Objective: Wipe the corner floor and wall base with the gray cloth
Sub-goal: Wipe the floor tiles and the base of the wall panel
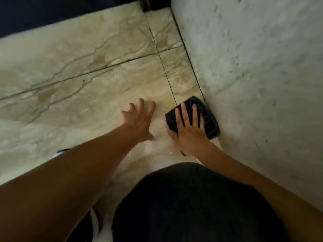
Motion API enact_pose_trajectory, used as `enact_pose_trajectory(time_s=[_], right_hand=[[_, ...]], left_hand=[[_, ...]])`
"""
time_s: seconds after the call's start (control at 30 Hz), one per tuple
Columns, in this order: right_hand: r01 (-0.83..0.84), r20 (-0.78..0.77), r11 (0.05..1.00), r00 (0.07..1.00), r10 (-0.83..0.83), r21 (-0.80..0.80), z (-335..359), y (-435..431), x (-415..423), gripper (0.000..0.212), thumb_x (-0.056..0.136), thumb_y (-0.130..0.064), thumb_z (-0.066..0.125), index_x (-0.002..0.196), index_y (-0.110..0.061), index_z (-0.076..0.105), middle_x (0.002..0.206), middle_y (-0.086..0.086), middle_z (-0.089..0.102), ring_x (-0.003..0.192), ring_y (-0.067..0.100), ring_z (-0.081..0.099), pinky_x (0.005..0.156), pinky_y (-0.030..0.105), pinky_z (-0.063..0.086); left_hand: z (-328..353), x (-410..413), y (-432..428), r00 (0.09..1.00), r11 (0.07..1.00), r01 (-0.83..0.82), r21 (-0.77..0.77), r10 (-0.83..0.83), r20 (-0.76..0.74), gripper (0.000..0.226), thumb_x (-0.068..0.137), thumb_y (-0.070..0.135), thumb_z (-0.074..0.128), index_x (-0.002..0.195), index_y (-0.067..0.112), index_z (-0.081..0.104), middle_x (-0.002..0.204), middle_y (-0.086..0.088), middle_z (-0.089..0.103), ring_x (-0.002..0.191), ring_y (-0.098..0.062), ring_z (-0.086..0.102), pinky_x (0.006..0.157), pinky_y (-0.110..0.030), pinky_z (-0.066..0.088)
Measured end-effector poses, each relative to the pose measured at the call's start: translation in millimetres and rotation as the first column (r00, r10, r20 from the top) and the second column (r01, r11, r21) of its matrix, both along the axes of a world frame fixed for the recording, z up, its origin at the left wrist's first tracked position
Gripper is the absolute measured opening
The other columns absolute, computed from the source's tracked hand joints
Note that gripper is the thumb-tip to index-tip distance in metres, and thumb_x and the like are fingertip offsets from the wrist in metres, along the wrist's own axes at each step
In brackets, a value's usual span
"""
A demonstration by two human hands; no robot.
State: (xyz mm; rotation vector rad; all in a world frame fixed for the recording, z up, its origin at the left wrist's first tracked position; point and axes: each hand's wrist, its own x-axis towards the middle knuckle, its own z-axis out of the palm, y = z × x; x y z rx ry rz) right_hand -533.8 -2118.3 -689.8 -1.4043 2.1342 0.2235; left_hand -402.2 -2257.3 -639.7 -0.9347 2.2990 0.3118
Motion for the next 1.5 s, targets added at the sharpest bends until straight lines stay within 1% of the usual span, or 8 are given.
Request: enact_pose_trajectory(time_s=[0.13,0.27,0.43,0.53,0.67,1.23,1.37,1.5], right_hand=[[-0.012,0.022,0.994,1.000,0.010,0.109,3,-20,-11,0.079,0.095,-0.066,0.008,0.152,-0.023,-0.027,0.156,0.001,-0.043,0.144,0.037,-0.037,0.119,0.060,-0.011],[0.000,0.032,0.993,0.999,-0.003,0.114,3,-82,-40,0.080,0.095,-0.066,0.013,0.151,-0.026,-0.029,0.147,-0.005,-0.051,0.143,0.034,-0.039,0.118,0.058,-0.005],[0.036,0.009,0.990,0.999,-0.037,0.138,8,-173,-63,0.080,0.096,-0.065,0.014,0.151,-0.026,-0.028,0.158,-0.001,-0.042,0.145,0.034,-0.036,0.119,0.057,-0.004],[0.066,-0.006,0.990,0.998,-0.065,0.123,6,-250,-81,0.077,0.098,-0.061,0.017,0.152,-0.026,-0.026,0.159,-0.001,-0.039,0.145,0.034,-0.035,0.118,0.057,-0.008],[0.124,-0.072,0.990,0.990,-0.119,0.073,1,-336,-101,0.076,0.098,-0.059,0.020,0.154,-0.027,-0.020,0.163,-0.002,-0.030,0.148,0.034,-0.030,0.119,0.056,-0.005],[0.108,-0.115,0.986,0.989,-0.093,0.130,5,-352,-101,0.081,0.095,-0.065,0.015,0.154,-0.024,-0.022,0.162,0.002,-0.034,0.148,0.035,-0.030,0.120,0.058,-0.002],[-0.012,-0.067,0.990,0.998,0.022,0.144,7,-332,-46,0.084,0.090,-0.072,0.005,0.150,-0.024,-0.029,0.159,0.004,-0.039,0.146,0.036,-0.034,0.118,0.055,-0.012],[-0.068,-0.022,0.987,0.997,0.072,0.148,6,-329,-11,0.075,0.092,-0.068,0.003,0.140,-0.030,-0.039,0.153,0.001,-0.048,0.143,0.034,-0.040,0.117,0.054,-0.014]], left_hand=[[-5,-35,-53,0.995,0.997,0.068,0.031,-0.070,0.073,0.146,0.056,0.069,0.080,0.154,0.033,-0.023,0.162,-0.014,-0.031,0.148,-0.052,-0.016,0.113,-0.072,0.017],[-9,-63,-134,1.000,0.998,0.024,0.058,-0.025,0.015,0.145,0.056,0.066,0.082,0.154,0.036,-0.020,0.162,-0.010,-0.032,0.146,-0.057,-0.014,0.109,-0.077,0.021],[-13,-77,-247,0.992,1.000,0.000,-0.031,-0.004,-0.123,0.127,0.069,0.075,0.066,0.155,0.035,-0.018,0.163,-0.008,-0.032,0.145,-0.054,-0.022,0.114,-0.074,0.007],[-26,-67,-310,0.957,0.984,-0.118,-0.137,0.075,-0.282,0.095,0.083,0.080,0.032,0.158,0.031,0.000,0.168,-0.009,-0.014,0.150,-0.048,-0.014,0.117,-0.070,0.003],[-62,-45,-336,0.922,0.947,-0.251,-0.199,0.171,-0.348,0.089,0.086,0.076,0.010,0.159,0.026,0.005,0.169,-0.012,-0.005,0.152,-0.043,-0.009,0.117,-0.069,0.000],[-76,-37,-338,0.895,0.942,-0.267,-0.201,0.165,-0.414,0.086,0.087,0.077,0.008,0.159,0.032,-0.003,0.169,-0.008,-0.009,0.153,-0.038,-0.013,0.118,-0.066,-0.002],[-73,-36,-341,0.899,0.952,-0.257,-0.165,0.173,-0.401,0.086,0.087,0.077,0.010,0.159,0.032,-0.002,0.169,-0.009,-0.008,0.153,-0.039,-0.013,0.117,-0.067,-0.002],[-65,-26,-369,0.880,0.964,-0.222,-0.146,0.133,-0.455,0.080,0.088,0.074,0.024,0.156,0.032,0.017,0.167,-0.011,0.011,0.152,-0.042,0.008,0.119,-0.064,0.003]])
